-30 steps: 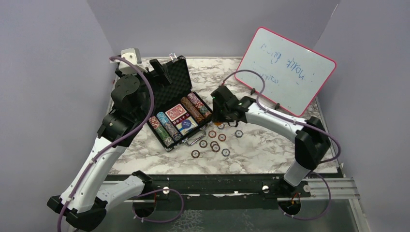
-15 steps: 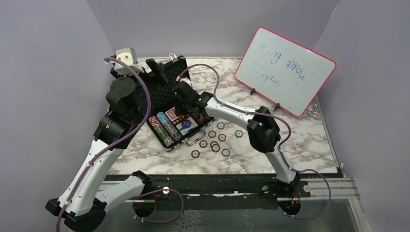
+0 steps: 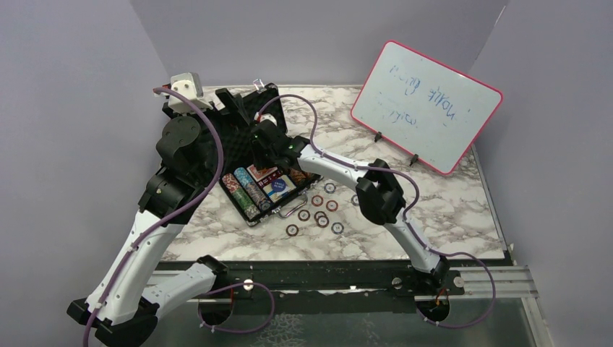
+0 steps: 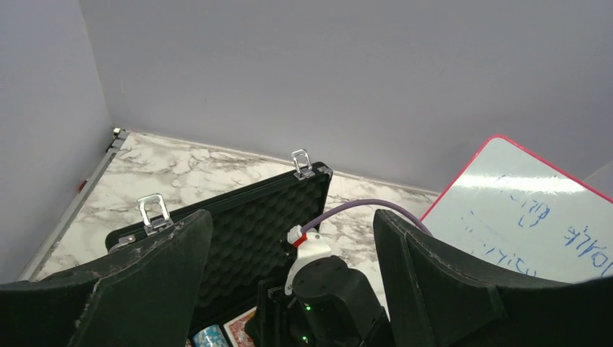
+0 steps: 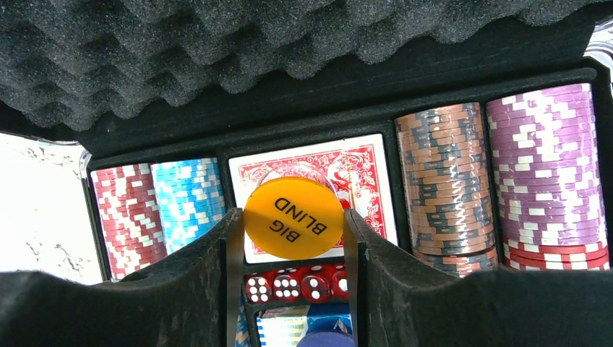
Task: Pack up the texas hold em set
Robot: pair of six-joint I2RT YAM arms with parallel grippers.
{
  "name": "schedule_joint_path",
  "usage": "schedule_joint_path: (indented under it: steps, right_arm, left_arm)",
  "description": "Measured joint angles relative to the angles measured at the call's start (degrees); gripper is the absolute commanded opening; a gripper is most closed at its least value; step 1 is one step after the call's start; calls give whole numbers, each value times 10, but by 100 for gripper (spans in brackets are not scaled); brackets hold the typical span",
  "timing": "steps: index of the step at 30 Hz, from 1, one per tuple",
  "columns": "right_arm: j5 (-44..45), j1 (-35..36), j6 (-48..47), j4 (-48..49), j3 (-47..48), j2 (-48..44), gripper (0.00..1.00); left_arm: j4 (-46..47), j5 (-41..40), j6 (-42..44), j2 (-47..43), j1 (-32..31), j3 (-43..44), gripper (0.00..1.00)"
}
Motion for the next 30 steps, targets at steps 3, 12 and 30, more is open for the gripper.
schedule_joint_path:
  steps: [3,12,30]
  right_arm:
    - [-5,0,-4,0,1,1,60]
    - [-17,0,-13,4,0,0,70]
    - [69,-73,50,19,-376,-360,67]
  left_arm:
    - [0,0,0,0,0,0,85]
    - [0,-2,0,0,0,0,85]
    - [0,4,0,-4,0,-3,86]
